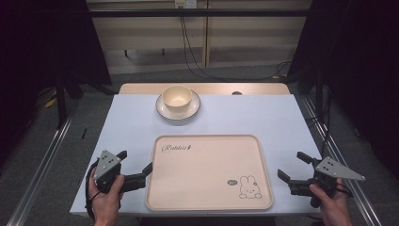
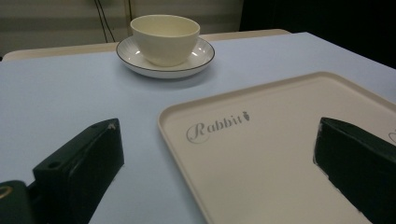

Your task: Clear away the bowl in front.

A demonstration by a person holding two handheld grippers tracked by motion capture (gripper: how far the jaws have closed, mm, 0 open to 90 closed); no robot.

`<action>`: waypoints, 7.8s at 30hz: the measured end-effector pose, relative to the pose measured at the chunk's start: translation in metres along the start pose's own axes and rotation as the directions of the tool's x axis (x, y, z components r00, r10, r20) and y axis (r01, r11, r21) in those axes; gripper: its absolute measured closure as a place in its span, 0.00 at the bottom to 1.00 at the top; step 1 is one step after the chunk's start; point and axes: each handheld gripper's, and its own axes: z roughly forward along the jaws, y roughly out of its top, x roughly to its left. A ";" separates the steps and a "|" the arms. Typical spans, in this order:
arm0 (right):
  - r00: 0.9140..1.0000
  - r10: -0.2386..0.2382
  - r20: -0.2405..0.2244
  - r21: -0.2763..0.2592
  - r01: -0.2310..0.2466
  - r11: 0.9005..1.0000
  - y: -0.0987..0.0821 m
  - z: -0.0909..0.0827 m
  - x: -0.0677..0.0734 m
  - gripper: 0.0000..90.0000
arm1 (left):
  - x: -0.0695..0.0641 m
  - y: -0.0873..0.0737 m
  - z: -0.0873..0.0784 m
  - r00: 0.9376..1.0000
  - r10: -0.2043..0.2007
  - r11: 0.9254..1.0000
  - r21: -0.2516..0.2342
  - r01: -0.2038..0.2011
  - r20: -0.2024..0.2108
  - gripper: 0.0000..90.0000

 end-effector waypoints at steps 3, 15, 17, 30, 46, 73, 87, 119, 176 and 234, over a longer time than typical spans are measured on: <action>1.000 0.000 0.000 -0.002 0.000 1.000 0.000 0.000 0.000 0.02 | -0.004 0.012 0.004 1.000 0.020 1.000 0.008 -0.020 0.016 0.02; 1.000 -0.001 -0.001 -0.003 0.001 1.000 0.000 0.000 0.000 0.02 | -0.011 0.028 0.033 0.996 0.060 0.998 0.024 -0.062 0.064 0.01; 1.000 0.000 -0.002 -0.004 0.000 1.000 0.000 0.000 0.000 0.02 | -0.009 0.030 0.039 0.997 0.052 0.998 0.031 -0.054 0.065 0.02; 1.000 -0.012 0.009 -0.006 0.012 1.000 0.000 0.000 0.001 0.03 | -0.006 0.054 0.070 0.989 0.117 0.992 0.037 -0.121 0.089 0.02; 1.000 -0.006 0.002 -0.006 0.006 1.000 0.000 0.000 0.001 0.03 | 0.018 0.083 0.107 0.992 0.108 0.994 0.005 -0.109 0.069 0.04; 1.000 -0.009 -0.002 -0.009 0.009 1.000 0.000 0.001 0.000 0.03 | 0.054 0.118 0.174 0.997 0.070 0.997 0.037 -0.069 -0.028 0.09; 1.000 -0.017 -0.008 -0.011 0.017 1.000 0.000 0.001 0.001 0.03 | 0.065 0.120 0.216 0.997 0.051 0.992 0.117 -0.043 -0.061 0.13; 0.999 -0.033 -0.035 -0.007 0.033 0.999 0.000 0.001 0.001 0.05 | 0.088 0.103 0.281 0.989 -0.007 0.924 0.378 0.063 -0.149 0.28; 0.999 -0.030 -0.027 -0.014 0.030 0.999 0.000 0.000 0.001 0.04 | 0.099 0.098 0.302 0.952 -0.262 0.823 0.479 0.306 -0.158 0.93; 1.000 -0.017 -0.004 -0.035 0.017 0.999 0.000 -0.001 0.000 0.00 | 0.109 0.120 0.255 0.936 -0.324 0.848 0.396 0.351 -0.137 0.93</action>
